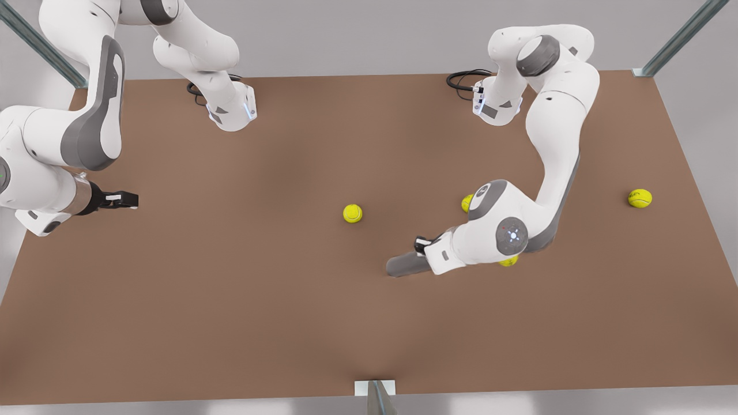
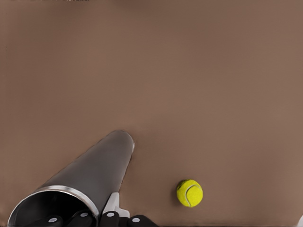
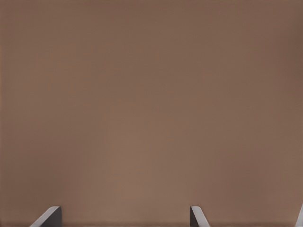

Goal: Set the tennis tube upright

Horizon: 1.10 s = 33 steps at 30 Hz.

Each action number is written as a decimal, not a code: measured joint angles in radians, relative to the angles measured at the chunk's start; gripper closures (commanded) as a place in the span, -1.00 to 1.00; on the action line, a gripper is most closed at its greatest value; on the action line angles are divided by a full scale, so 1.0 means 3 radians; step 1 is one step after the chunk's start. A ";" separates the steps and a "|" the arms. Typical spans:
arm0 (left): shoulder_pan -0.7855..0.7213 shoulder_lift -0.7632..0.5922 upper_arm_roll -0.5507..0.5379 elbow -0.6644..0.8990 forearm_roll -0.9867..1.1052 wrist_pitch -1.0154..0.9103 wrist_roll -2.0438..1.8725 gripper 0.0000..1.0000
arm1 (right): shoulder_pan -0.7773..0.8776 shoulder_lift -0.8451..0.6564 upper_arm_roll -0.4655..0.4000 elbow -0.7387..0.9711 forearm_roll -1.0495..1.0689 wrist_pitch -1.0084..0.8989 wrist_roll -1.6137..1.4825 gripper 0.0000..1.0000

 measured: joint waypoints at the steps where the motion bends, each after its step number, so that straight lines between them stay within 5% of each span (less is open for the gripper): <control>1: -0.0008 -0.0032 0.0002 0.0002 0.0096 -0.0070 -0.0028 0.57 | -0.0001 0.0000 0.0000 0.0000 0.0000 0.0000 0.0000 -1.00; 20: -0.0020 -0.0002 0.0021 -0.0015 0.0894 -0.0360 -0.0424 0.57 | -0.0002 0.0027 0.0000 0.0000 0.0000 -0.0001 0.0000 -1.00; 21: -0.0021 0.0012 0.0021 -0.0015 0.0916 -0.0357 -0.0435 0.47 | -0.0002 0.0029 0.0000 0.0000 0.0000 -0.0001 0.0000 -1.00; 23: -0.0025 0.0031 0.0023 -0.0016 0.0932 -0.0350 -0.0454 -0.11 | -0.0002 0.0030 0.0000 0.0000 0.0000 -0.0001 0.0000 -1.00; 24: -0.0026 0.0039 0.0024 -0.0016 0.0929 -0.0345 -0.0461 -0.55 | -0.0002 0.0030 0.0000 0.0000 0.0000 -0.0001 0.0000 -1.00; 26: -0.0028 0.0043 0.0025 -0.0016 0.0895 -0.0329 -0.0469 -1.00 | -0.0002 0.0031 0.0000 0.0000 -0.0001 -0.0001 -0.0001 -1.00; 33: -0.0008 -0.0013 0.0010 -0.0014 0.0934 -0.0361 -0.0506 -1.00 | -0.0002 0.0028 0.0000 0.0006 -0.0002 -0.0001 -0.0002 -1.00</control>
